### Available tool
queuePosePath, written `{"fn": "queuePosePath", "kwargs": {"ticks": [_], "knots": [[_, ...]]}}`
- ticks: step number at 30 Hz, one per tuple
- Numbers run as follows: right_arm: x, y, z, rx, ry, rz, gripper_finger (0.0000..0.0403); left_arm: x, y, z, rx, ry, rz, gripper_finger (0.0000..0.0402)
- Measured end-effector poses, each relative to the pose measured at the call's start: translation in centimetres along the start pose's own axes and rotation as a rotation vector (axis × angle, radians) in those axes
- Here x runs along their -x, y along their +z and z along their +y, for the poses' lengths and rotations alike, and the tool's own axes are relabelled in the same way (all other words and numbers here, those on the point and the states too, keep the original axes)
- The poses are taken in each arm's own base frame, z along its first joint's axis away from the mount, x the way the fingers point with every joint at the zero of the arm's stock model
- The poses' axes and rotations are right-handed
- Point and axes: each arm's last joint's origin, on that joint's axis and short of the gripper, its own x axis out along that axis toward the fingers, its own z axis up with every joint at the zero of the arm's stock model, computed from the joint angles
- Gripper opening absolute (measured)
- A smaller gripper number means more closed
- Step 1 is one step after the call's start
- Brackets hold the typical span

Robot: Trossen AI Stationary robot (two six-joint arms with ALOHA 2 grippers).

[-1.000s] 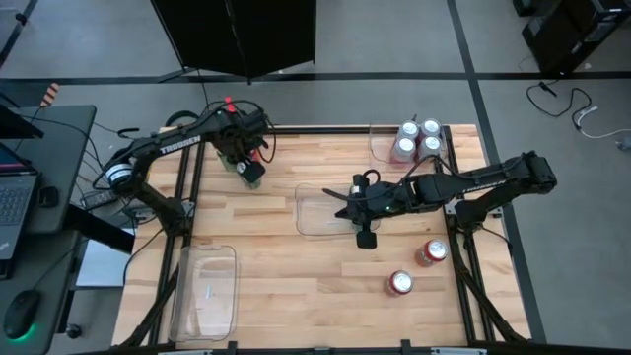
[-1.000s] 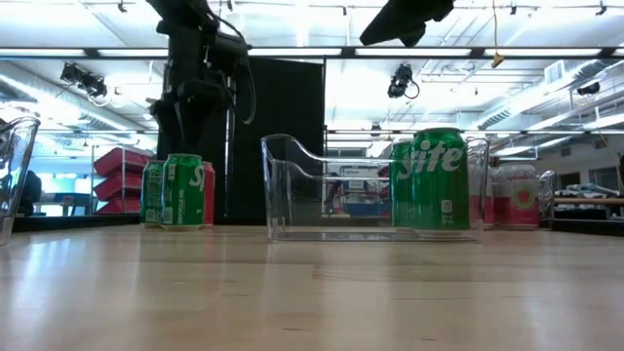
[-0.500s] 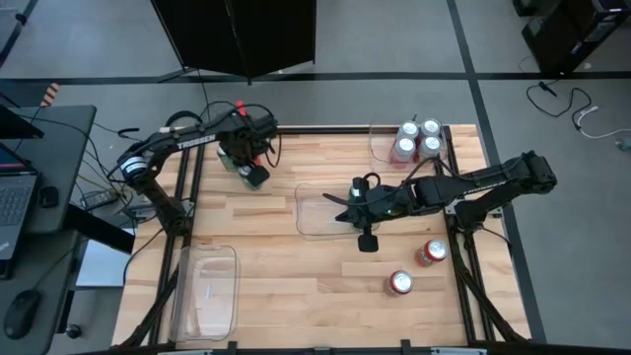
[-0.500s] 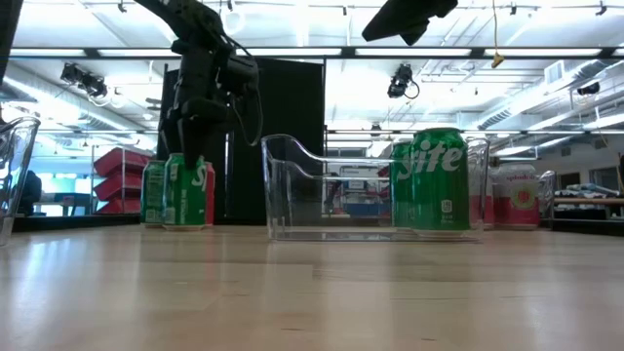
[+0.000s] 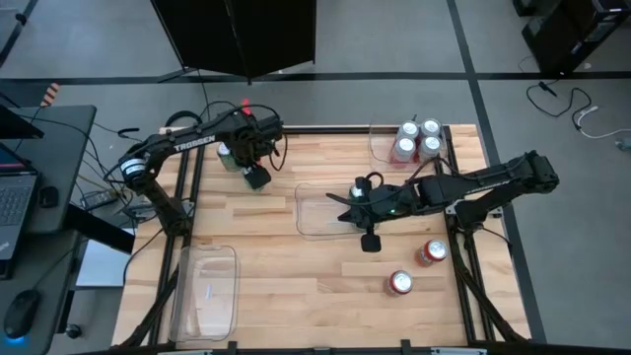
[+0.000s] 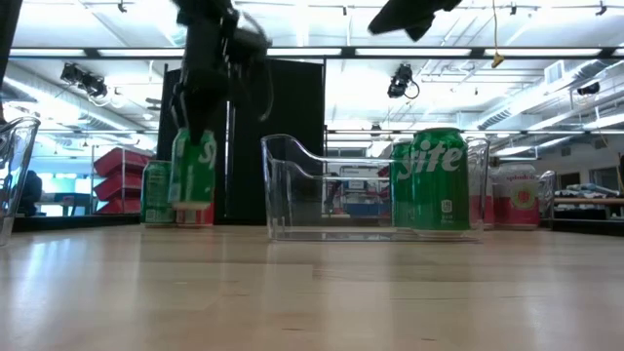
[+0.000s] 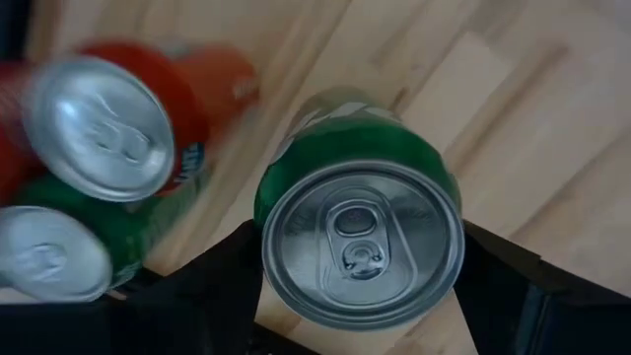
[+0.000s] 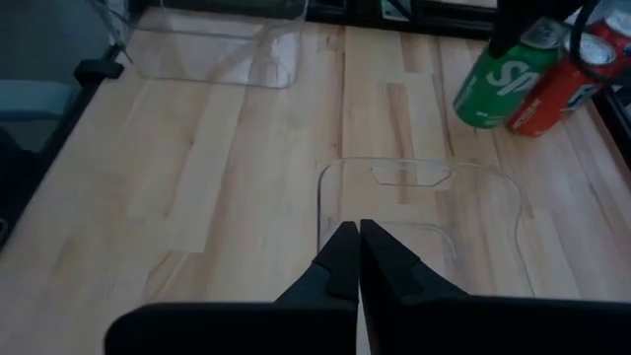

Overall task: Sort soda cans
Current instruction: Put the bottom green soda can into the middle transparent bin

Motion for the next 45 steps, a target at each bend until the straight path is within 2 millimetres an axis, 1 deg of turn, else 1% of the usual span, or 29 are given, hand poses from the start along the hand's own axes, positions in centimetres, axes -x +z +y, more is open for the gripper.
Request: {"fn": "queuePosePath", "kwargs": {"ticks": [3, 7, 11, 14, 17, 19, 22, 25, 28, 32, 36, 40, 45], "knots": [[1.5, 0.1, 0.1, -0.004, 0.003, -0.013, 0.0, 2.9, 0.3, -0.9, -0.032, 0.007, -0.072, 0.0272], [4.0, -0.2, 0.1, -0.029, -0.039, -0.011, 0.0, 7.2, 0.2, -2.1, -0.053, 0.008, -0.202, 0.0272], [6.3, -1.3, -0.2, -0.108, -0.116, 0.044, 0.0, 10.7, -0.3, -3.7, -0.057, -0.026, -0.328, 0.0272], [7.4, -2.5, -0.3, -0.206, -0.2, 0.124, 0.0, 12.4, -0.8, -5.4, -0.102, -0.057, -0.393, 0.0272], [7.5, -3.9, -0.3, -0.288, -0.26, 0.212, 0.0, 12.9, -1.1, -7.5, -0.166, -0.084, -0.435, 0.0272], [6.9, -5.2, -0.2, -0.323, -0.286, 0.269, 0.0, 12.8, -1.0, -8.8, -0.206, -0.096, -0.447, 0.0272], [5.7, -7.3, -0.1, -0.377, -0.325, 0.329, 0.0, 12.0, -0.4, -10.2, -0.254, -0.094, -0.419, 0.0272], [4.7, -9.4, -0.5, -0.442, -0.394, 0.362, 0.0, 10.7, 0.9, -11.3, -0.293, -0.083, -0.4, 0.0272], [3.7, -10.7, -1.0, -0.481, -0.438, 0.36, 0.0, 9.2, 2.4, -12.2, -0.341, -0.092, -0.377, 0.0272], [2.4, -11.8, -2.2, -0.532, -0.472, 0.325, 0.0, 7.4, 4.5, -13.5, -0.417, -0.137, -0.384, 0.0272], [1.3, -13.1, -3.3, -0.585, -0.488, 0.324, 0.0, 5.8, 5.6, -14.6, -0.472, -0.148, -0.365, 0.0272], [0.6, -13.6, -3.9, -0.599, -0.462, 0.307, 0.0, 5.0, 6.0, -15.5, -0.493, -0.155, -0.358, 0.0272], [-0.4, -13.4, -4.2, -0.586, -0.383, 0.245, 0.0, 4.8, 6.2, -16.8, -0.518, -0.175, -0.395, 0.0272]]}}
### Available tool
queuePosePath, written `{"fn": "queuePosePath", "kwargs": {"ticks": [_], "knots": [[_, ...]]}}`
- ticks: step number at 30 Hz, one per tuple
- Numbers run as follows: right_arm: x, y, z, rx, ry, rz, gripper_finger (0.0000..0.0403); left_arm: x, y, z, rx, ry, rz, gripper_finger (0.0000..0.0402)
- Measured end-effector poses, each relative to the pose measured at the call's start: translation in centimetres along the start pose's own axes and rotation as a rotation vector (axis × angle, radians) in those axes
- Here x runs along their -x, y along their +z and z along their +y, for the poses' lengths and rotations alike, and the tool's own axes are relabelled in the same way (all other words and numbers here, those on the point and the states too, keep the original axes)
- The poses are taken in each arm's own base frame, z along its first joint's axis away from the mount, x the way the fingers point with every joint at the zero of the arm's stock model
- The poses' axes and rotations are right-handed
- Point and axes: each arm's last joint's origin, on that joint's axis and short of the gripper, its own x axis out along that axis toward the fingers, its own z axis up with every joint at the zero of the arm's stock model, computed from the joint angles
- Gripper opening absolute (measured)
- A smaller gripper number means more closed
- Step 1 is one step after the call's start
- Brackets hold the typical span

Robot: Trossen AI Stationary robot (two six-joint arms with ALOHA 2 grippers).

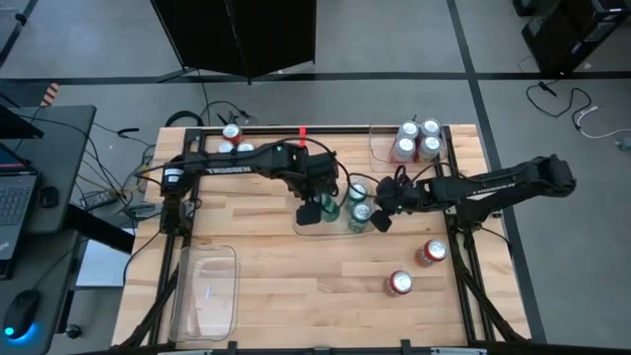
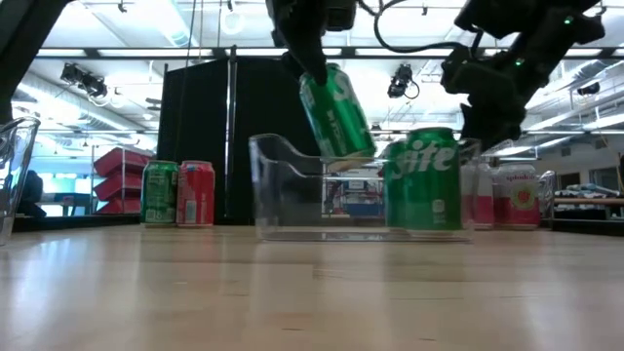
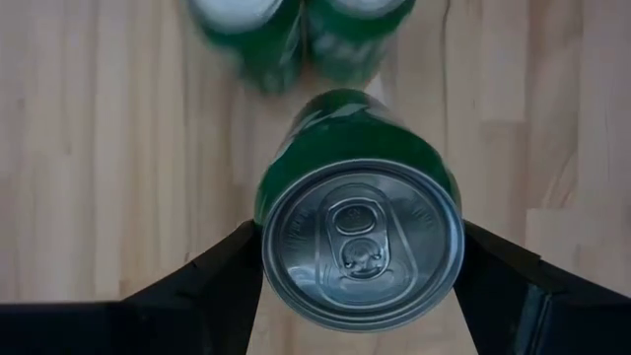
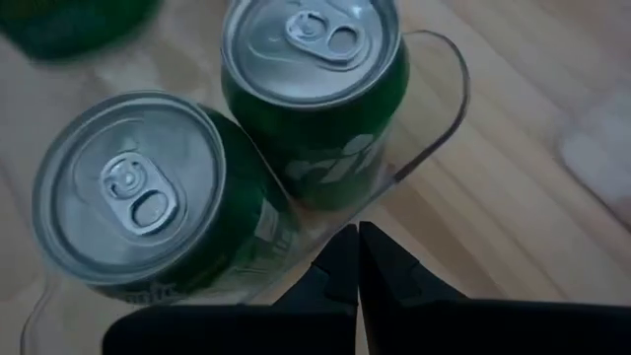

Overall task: Sort soda cans
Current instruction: Put the bottom green soda can into the middle transparent bin

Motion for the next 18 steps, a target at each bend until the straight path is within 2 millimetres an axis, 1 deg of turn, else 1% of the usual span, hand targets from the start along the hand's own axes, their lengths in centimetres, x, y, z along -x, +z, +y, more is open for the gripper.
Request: {"fn": "queuePosePath", "kwargs": {"ticks": [3, 7, 9, 16, 18], "knots": [[-0.6, 0.2, 0.2, 0.005, 0.009, -0.004, 0.0, -1.3, 0.3, -0.5, -0.011, -0.008, 0.014, 0.0272], [-1.7, 0.2, 0.7, 0.032, 0.016, 0.013, 0.0, -2.9, 0.3, -0.7, -0.015, -0.006, 0.061, 0.0272], [-1.9, 0.2, 0.8, 0.044, 0.028, 0.015, 0.0, -3.2, 0.4, -0.6, -0.016, 0.011, 0.068, 0.0272], [-2.0, 0.3, 0.9, 0.063, 0.042, 0.011, 0.0, -3.2, 0.6, -0.7, 0.009, 0.016, 0.04, 0.0272], [-2.0, 0.3, 1.0, 0.062, 0.048, 0.008, 0.0, -3.9, 0.8, -0.7, 0.016, 0.001, 0.043, 0.0272]]}}
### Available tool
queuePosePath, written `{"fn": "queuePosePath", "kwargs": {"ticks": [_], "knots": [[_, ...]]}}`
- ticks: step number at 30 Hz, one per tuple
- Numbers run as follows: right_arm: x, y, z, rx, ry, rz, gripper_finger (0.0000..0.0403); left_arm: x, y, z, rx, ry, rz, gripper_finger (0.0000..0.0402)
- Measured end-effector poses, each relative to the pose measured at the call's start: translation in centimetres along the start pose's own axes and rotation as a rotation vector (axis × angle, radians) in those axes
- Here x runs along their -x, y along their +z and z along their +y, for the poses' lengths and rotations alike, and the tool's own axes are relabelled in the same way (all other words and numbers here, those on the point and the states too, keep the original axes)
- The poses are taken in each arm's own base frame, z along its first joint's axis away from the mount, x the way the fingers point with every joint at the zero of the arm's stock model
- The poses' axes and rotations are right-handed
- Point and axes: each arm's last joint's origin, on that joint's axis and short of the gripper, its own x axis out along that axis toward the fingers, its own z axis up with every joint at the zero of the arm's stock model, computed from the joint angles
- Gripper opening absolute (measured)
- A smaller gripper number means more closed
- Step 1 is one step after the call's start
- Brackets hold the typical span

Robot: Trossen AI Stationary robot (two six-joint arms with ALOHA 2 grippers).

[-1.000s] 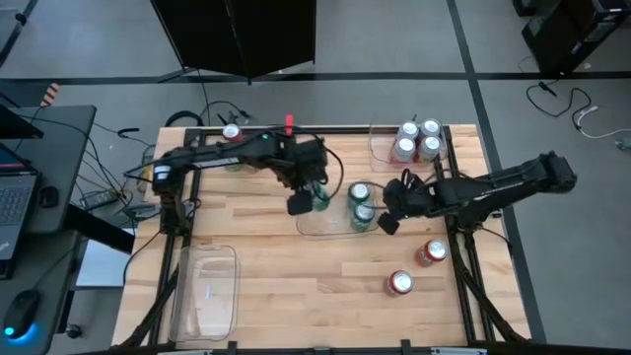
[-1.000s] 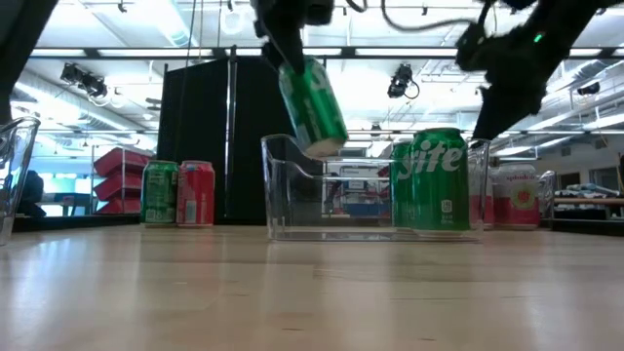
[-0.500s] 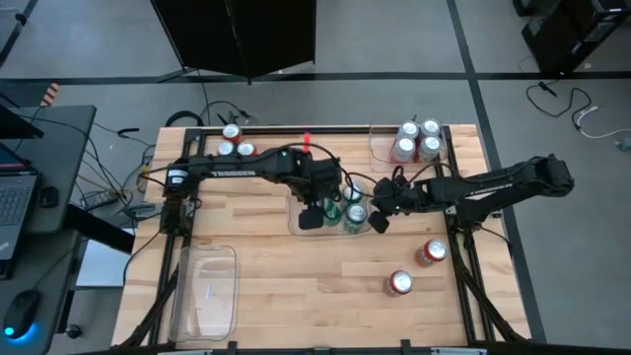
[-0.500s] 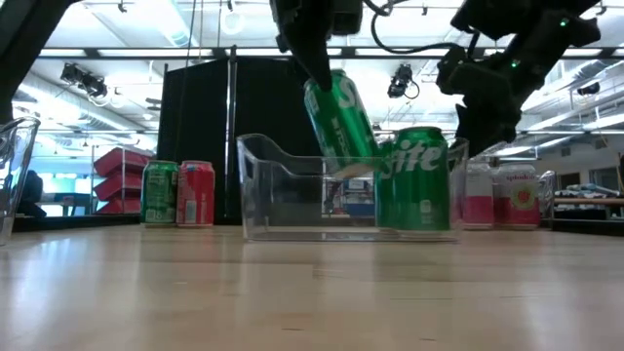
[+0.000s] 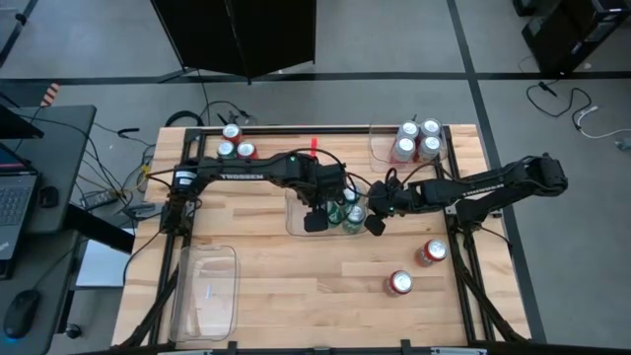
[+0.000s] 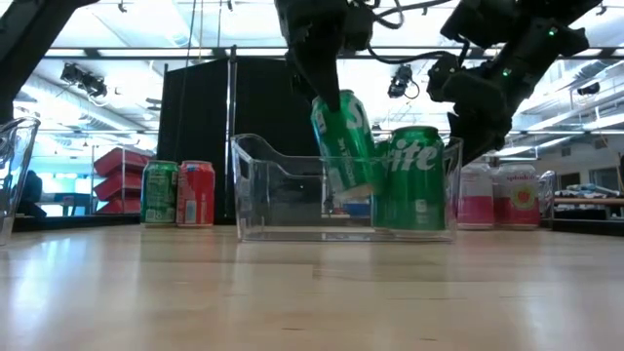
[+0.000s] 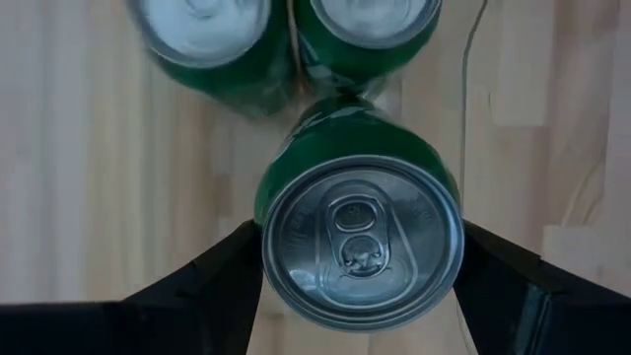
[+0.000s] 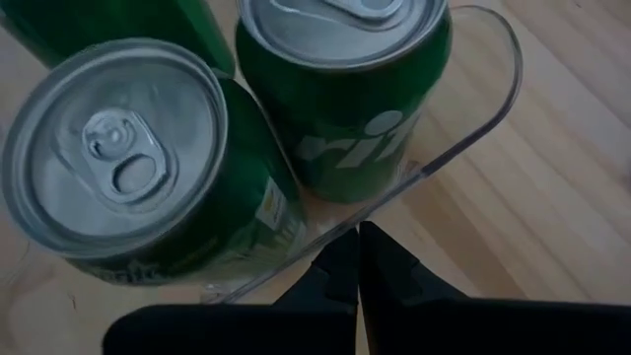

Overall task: Sort soda cans
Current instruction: Put the bottom green soda can into the middle transparent bin, then put the green soda can into the middle transparent bin

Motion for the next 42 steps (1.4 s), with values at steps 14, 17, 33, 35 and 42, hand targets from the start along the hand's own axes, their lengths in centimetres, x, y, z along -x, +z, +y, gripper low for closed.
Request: {"fn": "queuePosePath", "kwargs": {"ticks": [14, 17, 33, 35, 42], "knots": [[0.0, 0.1, 0.1, 0.023, 0.012, -0.008, 0.0, -4.1, 0.4, -0.6, -0.005, -0.047, 0.067, 0.0272], [0.0, 0.1, 0.2, 0.024, 0.014, -0.011, 0.0, -4.1, 0.5, -0.6, 0.013, -0.046, 0.058, 0.0272], [0.0, 0.1, 0.2, 0.024, 0.027, -0.008, 0.0, -3.4, 1.2, -2.0, 0.005, -0.126, 0.016, 0.0379], [0.0, 0.1, 0.2, 0.025, 0.027, -0.006, 0.0, -2.7, 1.2, -2.2, -0.001, -0.134, 0.027, 0.0378], [0.1, 0.1, 0.2, 0.034, 0.027, -0.004, 0.0, 0.1, 1.5, -2.1, -0.023, -0.081, 0.044, 0.0377]]}}
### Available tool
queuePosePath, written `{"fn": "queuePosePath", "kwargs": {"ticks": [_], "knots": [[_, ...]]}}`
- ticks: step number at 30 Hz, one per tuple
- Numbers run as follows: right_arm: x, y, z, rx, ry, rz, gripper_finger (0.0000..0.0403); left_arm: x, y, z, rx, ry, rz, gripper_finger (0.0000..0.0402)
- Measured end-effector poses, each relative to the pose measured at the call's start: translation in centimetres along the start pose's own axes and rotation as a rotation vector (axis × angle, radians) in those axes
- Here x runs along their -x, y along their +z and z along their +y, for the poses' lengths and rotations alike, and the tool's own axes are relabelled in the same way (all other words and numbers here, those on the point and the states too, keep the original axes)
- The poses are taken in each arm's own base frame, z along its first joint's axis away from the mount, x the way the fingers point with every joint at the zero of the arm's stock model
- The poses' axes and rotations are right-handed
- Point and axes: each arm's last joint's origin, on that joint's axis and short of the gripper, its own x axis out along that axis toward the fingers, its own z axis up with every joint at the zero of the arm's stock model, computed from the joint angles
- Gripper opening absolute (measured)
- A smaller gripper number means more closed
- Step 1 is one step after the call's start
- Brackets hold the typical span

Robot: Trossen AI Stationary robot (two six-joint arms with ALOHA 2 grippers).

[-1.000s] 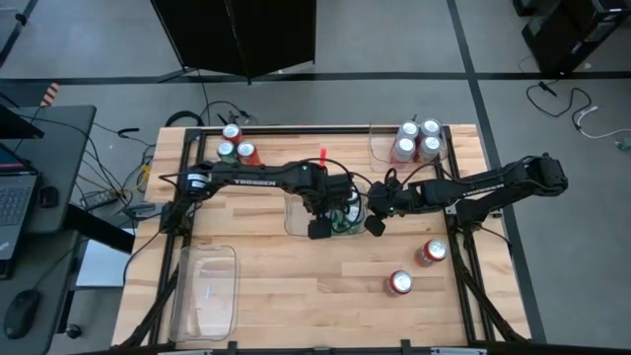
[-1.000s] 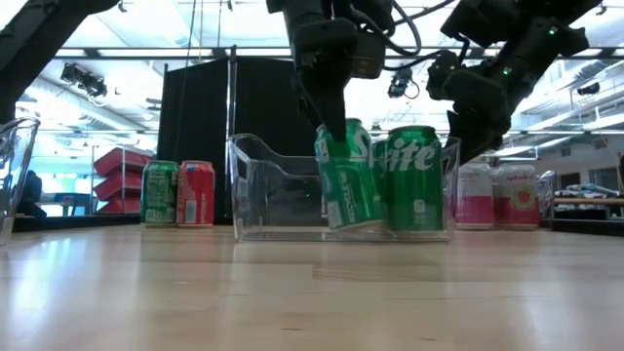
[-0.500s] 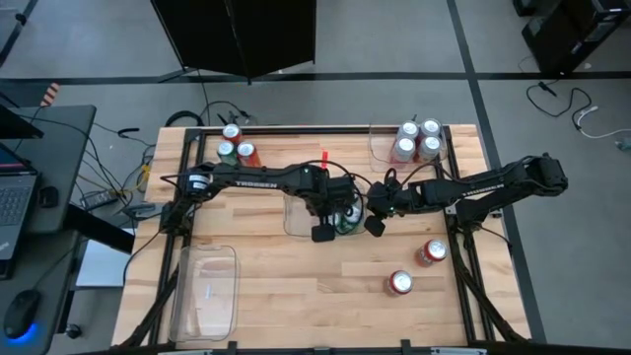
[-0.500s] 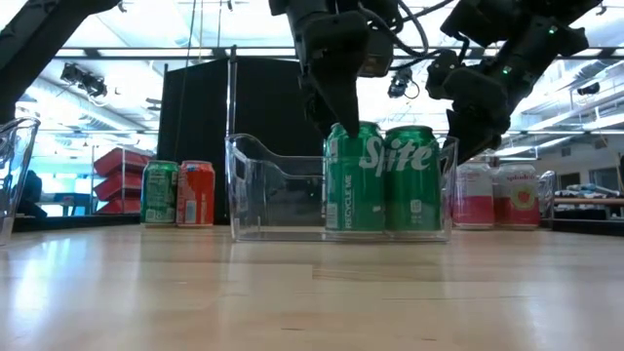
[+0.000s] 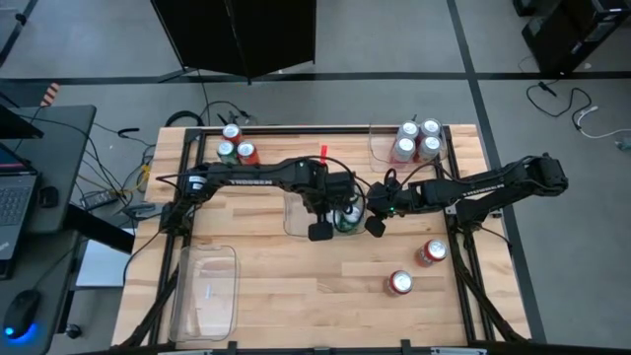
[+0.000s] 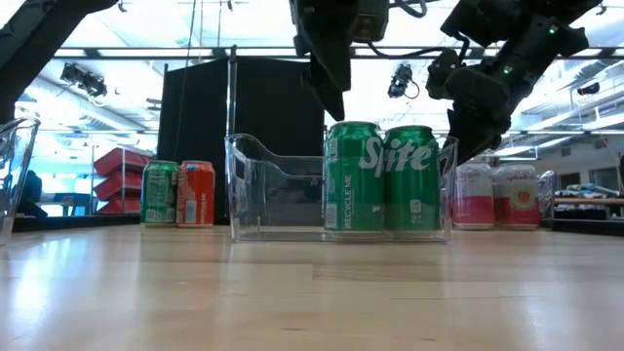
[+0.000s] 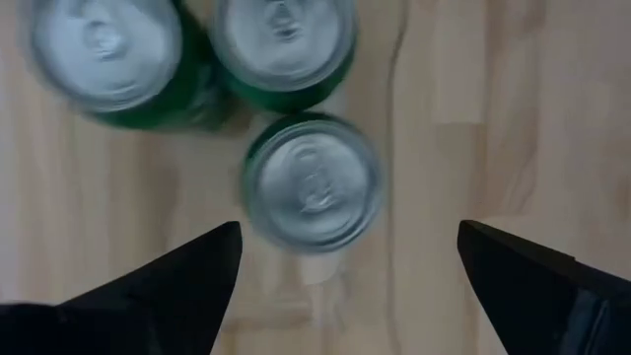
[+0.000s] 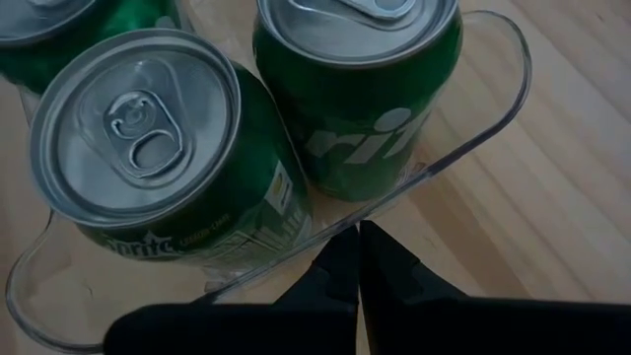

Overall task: Sort soda cans
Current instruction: Put the green soda can into the middle transparent bin

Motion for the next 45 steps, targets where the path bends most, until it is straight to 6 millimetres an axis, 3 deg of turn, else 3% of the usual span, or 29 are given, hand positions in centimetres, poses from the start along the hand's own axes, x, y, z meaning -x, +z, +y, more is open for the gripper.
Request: {"fn": "queuePosePath", "kwargs": {"ticks": [7, 17, 24, 30, 39, 45], "knots": [[0.0, 0.0, 0.0, 0.015, 0.0, 0.002, 0.0, 0.8, -0.8, 0.4, -0.039, 0.14, 0.078, 0.0356], [0.1, -0.1, 0.2, 0.056, 0.013, 0.008, 0.0, 4.5, -1.8, 1.0, -0.007, 0.198, 0.01, 0.0268], [0.2, -0.3, 0.6, 0.104, 0.025, 0.006, 0.0, 4.8, -4.1, 1.8, 0.023, 0.207, -0.04, 0.023], [0.2, -0.2, 0.6, 0.107, 0.028, 0.003, 0.0, 5.9, -9.4, 2.7, 0.142, 0.22, -0.062, 0.0218], [0.1, -0.1, 0.7, 0.104, 0.035, -0.011, 0.0, 10.2, -19.0, 6.3, 0.578, 0.373, -0.073, 0.0217], [0.1, 0.0, 0.7, 0.101, 0.039, -0.02, 0.0, 12.0, -21.7, 9.1, 0.776, 0.437, -0.095, 0.0217]]}}
